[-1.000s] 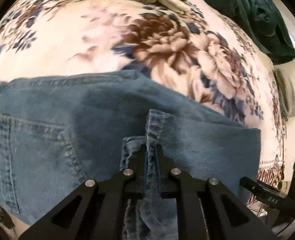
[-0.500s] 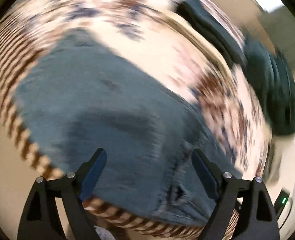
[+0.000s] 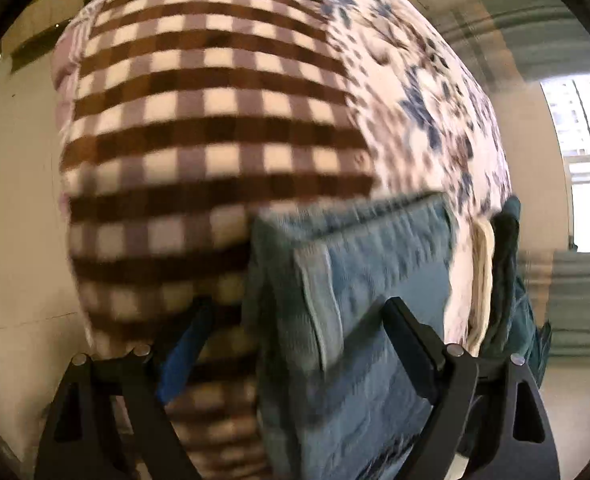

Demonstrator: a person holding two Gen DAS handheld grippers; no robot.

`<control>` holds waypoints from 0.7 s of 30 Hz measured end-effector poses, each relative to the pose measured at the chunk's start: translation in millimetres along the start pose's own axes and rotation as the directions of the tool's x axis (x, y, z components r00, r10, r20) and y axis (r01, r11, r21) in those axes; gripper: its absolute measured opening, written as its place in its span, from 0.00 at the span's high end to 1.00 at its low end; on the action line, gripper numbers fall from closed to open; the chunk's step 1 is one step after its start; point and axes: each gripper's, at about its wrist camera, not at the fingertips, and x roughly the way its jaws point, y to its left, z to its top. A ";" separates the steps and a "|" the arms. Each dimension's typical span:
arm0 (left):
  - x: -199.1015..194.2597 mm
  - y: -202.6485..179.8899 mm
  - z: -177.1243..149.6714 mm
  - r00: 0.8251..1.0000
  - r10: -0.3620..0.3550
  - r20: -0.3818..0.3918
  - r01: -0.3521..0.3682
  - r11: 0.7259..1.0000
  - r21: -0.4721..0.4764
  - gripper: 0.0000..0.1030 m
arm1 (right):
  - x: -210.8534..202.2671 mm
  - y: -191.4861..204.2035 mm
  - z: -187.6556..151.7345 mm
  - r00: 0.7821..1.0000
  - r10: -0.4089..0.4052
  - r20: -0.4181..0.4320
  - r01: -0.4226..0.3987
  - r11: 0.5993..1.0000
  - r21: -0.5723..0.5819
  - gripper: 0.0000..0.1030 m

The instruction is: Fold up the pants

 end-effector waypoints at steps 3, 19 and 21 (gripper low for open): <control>2.6 -7.6 9.9 0.999 -0.025 0.039 0.024 0.999 0.022 0.46 | 6.0 4.2 2.5 1.000 -0.009 -0.007 0.009 1.000 -0.005 0.00; -15.1 -36.6 1.9 0.988 -0.108 0.108 0.082 0.972 0.219 0.73 | 31.8 -6.9 -4.9 0.992 -0.106 -0.066 0.109 0.993 0.035 0.00; -34.8 -52.6 -7.4 0.983 -0.134 0.127 0.096 0.958 0.268 0.74 | 28.1 -12.1 -8.0 0.994 -0.094 -0.059 0.096 0.994 0.046 0.00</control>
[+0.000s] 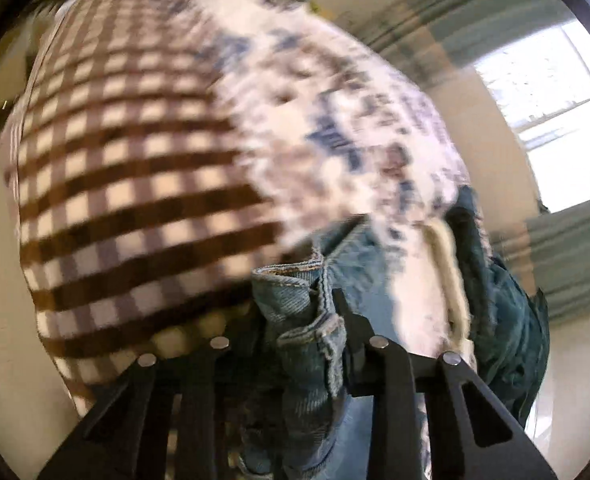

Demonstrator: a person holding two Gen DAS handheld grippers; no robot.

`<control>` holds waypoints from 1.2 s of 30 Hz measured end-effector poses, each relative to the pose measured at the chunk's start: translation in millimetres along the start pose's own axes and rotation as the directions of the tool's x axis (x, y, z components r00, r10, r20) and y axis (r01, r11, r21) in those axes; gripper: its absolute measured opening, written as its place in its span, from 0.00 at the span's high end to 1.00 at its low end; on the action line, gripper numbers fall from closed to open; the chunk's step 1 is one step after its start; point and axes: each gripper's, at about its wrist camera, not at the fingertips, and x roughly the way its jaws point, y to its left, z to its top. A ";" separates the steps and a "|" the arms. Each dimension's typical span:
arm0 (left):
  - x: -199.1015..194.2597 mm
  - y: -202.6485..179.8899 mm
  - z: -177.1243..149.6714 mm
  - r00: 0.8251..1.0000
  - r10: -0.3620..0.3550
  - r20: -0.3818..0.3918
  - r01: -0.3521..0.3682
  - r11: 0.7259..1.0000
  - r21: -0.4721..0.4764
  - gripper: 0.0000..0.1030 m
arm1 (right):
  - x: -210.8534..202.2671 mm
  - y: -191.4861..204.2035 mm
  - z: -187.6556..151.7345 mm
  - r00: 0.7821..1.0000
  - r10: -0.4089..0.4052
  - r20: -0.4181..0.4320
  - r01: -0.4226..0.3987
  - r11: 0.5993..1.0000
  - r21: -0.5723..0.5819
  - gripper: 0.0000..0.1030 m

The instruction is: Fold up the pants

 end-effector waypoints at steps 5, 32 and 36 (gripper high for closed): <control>-60.4 -92.2 -26.6 0.996 -0.083 0.019 0.076 0.971 0.225 0.76 | -15.0 -31.3 -13.2 0.999 0.036 0.018 -0.036 0.999 0.026 0.00; -13.5 -246.0 -277.7 0.901 0.259 -0.347 0.064 0.712 0.700 0.31 | -46.0 -170.1 27.3 0.841 0.540 0.036 -0.541 0.837 0.085 0.00; -16.0 -232.3 -234.5 0.930 0.305 -0.203 -0.069 0.689 0.722 0.16 | -20.6 -112.6 51.6 0.778 0.627 -0.037 -0.627 0.779 0.012 0.00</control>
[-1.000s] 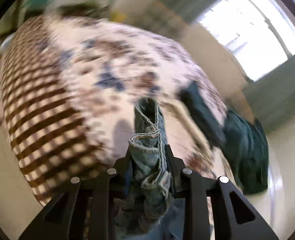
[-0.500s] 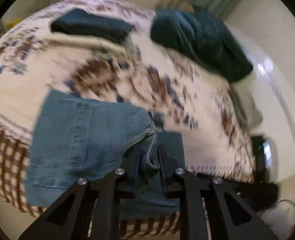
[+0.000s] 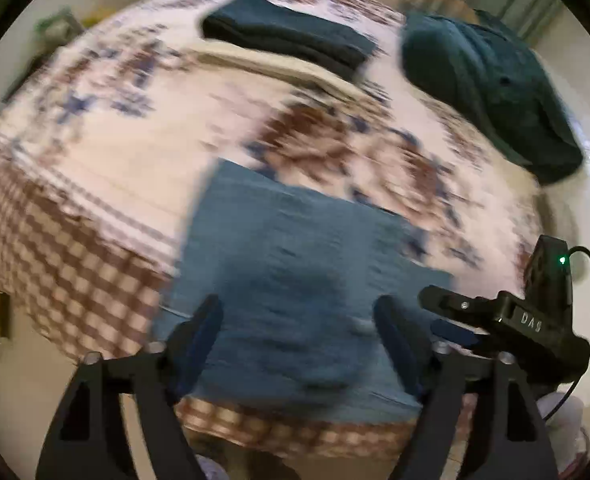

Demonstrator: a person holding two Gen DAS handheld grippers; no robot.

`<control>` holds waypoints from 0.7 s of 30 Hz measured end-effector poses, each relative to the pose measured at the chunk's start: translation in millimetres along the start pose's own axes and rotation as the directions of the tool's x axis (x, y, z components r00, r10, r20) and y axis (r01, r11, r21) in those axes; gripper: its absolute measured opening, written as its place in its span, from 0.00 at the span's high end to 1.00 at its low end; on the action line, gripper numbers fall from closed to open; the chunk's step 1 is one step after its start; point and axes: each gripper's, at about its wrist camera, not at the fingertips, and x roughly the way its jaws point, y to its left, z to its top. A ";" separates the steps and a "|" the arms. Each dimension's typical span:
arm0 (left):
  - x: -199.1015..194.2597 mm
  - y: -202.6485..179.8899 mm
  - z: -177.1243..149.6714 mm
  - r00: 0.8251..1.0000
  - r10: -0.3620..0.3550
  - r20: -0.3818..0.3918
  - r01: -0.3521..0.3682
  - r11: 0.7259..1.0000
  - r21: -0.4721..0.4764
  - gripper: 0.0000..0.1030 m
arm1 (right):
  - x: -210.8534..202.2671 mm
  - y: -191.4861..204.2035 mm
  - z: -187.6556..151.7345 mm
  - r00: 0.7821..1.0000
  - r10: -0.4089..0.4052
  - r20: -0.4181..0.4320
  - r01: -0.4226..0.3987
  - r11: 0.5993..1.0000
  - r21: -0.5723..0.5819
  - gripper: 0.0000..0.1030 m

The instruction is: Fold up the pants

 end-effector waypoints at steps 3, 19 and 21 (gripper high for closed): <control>12.0 30.0 10.4 0.995 0.097 -0.007 -0.098 0.995 -0.027 0.13 | 41.1 3.0 17.4 0.997 -0.044 -0.066 0.044 0.999 0.004 0.00; 38.2 75.4 28.1 0.992 0.099 -0.071 -0.106 0.989 -0.102 0.13 | -6.8 34.4 -20.7 0.969 -0.187 0.160 0.194 0.980 -0.030 0.84; 38.8 68.1 31.3 0.995 0.076 -0.071 -0.083 0.992 -0.093 0.13 | -38.5 17.8 -32.9 0.961 -0.206 0.186 0.206 0.978 0.022 0.84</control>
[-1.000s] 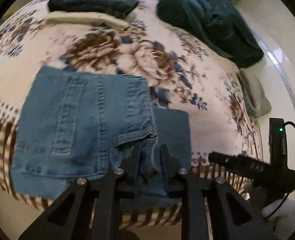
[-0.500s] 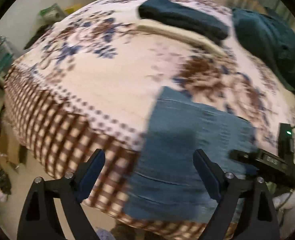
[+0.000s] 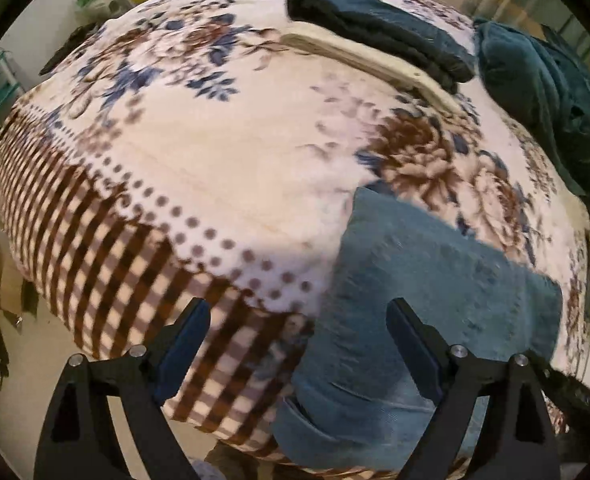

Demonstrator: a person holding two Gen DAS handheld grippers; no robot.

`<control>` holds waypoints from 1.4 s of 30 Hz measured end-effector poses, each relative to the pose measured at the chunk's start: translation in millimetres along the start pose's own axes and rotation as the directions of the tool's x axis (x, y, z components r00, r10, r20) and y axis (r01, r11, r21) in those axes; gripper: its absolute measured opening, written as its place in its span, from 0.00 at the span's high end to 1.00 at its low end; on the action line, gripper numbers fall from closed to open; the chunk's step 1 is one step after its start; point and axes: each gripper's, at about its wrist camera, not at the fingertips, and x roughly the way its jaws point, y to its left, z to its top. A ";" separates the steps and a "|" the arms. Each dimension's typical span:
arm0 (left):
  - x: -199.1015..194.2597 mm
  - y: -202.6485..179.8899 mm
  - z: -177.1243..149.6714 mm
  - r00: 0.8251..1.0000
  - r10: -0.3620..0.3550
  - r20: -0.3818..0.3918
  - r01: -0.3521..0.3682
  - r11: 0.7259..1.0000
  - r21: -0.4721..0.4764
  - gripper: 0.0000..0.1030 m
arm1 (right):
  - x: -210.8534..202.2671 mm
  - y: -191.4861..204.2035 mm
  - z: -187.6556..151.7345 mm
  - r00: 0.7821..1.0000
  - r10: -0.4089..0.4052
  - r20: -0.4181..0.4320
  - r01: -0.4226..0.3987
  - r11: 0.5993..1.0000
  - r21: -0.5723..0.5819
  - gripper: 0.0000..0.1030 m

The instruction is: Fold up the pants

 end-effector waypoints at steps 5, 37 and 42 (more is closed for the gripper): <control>15.2 -25.4 10.0 0.996 -0.076 -0.041 0.077 0.997 0.021 0.13 | -56.7 -71.0 -13.9 0.994 -0.097 0.042 0.093 0.992 0.087 0.84; 56.0 -57.6 29.6 0.881 -0.388 -0.271 0.399 0.917 -0.018 0.50 | -42.3 -149.1 14.7 0.995 -0.072 -0.075 0.091 0.953 0.291 0.40; 14.7 -22.0 -22.6 0.913 -0.332 -0.235 0.321 0.943 -0.087 0.50 | -55.2 -123.9 -63.6 0.989 0.062 -0.131 -0.006 0.921 0.389 0.40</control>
